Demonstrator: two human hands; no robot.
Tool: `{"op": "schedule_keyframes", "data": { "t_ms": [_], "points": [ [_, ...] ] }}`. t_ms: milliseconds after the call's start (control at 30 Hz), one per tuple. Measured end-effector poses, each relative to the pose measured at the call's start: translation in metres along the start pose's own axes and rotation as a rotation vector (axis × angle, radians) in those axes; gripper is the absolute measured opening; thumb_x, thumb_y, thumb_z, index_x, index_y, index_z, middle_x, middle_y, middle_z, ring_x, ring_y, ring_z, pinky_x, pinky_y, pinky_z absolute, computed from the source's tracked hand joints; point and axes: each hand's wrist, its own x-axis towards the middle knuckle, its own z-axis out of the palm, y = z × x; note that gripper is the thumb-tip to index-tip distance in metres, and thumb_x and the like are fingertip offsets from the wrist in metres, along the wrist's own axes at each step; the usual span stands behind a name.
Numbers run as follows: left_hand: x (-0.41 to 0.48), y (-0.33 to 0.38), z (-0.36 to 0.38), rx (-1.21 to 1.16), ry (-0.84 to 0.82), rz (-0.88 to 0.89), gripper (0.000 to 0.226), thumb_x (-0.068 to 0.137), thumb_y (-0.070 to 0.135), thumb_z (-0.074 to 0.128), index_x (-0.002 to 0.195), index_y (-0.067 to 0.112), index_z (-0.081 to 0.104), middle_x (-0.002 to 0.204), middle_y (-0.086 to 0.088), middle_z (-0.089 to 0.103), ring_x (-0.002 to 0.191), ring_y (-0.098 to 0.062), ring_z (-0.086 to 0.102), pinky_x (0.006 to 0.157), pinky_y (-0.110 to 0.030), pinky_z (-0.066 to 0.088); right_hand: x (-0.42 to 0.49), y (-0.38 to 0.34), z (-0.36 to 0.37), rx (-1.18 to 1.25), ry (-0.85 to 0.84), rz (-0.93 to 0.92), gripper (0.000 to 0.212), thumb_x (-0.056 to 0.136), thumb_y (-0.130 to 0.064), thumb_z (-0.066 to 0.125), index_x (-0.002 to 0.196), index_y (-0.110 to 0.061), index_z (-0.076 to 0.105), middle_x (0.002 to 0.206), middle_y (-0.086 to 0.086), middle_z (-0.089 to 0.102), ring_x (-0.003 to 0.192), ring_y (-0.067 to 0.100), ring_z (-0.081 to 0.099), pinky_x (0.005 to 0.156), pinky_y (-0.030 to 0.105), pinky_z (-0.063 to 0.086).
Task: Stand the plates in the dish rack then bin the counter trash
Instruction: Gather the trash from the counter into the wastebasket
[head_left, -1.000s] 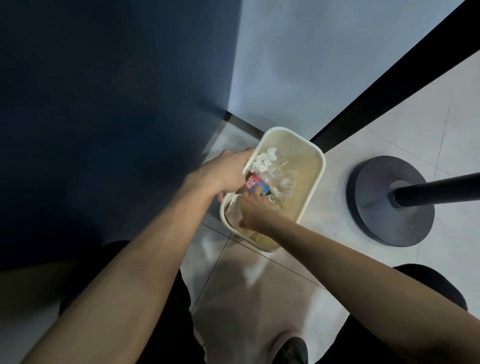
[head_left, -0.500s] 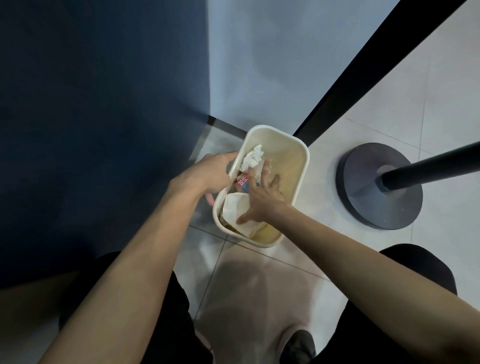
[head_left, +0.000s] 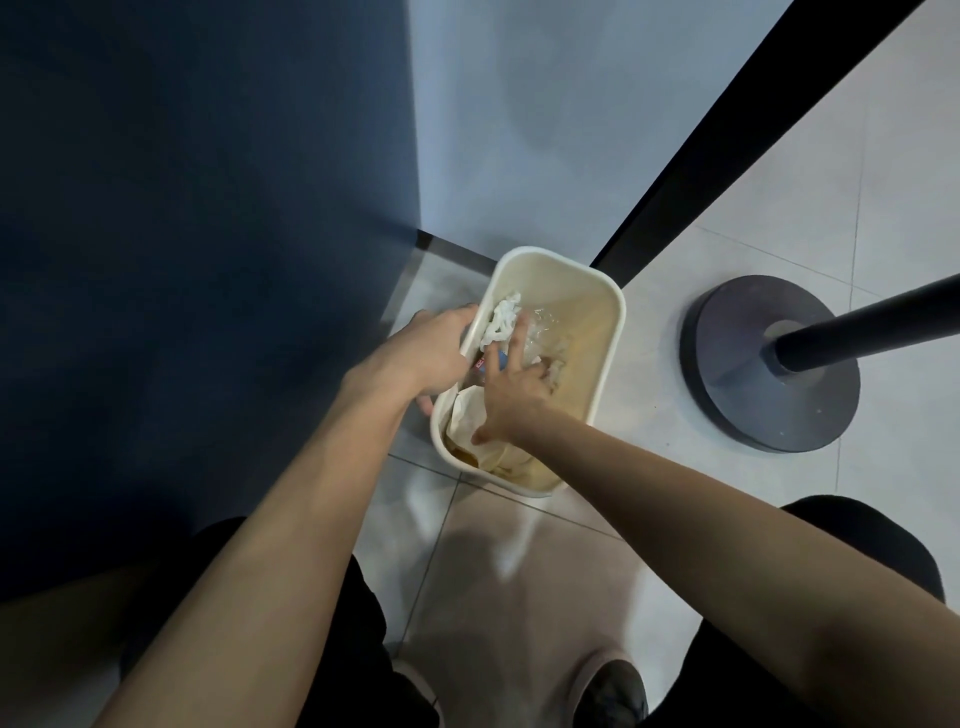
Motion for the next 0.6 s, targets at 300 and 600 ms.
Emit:
{"op": "schedule_keyframes", "data": {
  "t_ms": [300, 600],
  "points": [
    [-0.006, 0.003, 0.0, 0.013, -0.003, -0.002, 0.053, 0.093, 0.008, 0.049, 0.139, 0.035, 0.047, 0.092, 0.005, 0.061, 0.078, -0.024, 0.07, 0.061, -0.044, 0.063, -0.026, 0.019, -0.015, 0.097, 0.063, -0.028, 0.128, 0.07, -0.075, 0.065, 0.153, -0.022, -0.017, 0.156, 0.02, -0.032, 0.142, 0.058, 0.009, 0.107, 0.064, 0.034],
    [-0.001, -0.001, 0.0, 0.145, 0.084, -0.009, 0.053, 0.093, 0.02, 0.055, 0.143, 0.031, 0.042, 0.108, 0.0, 0.067, 0.096, -0.024, 0.065, 0.086, -0.047, 0.056, -0.059, 0.037, -0.042, 0.22, 0.28, -0.184, 0.071, 0.093, -0.054, 0.053, 0.148, -0.019, 0.028, 0.161, 0.016, 0.01, 0.145, 0.042, 0.018, 0.116, 0.055, 0.024]
  ]
}}
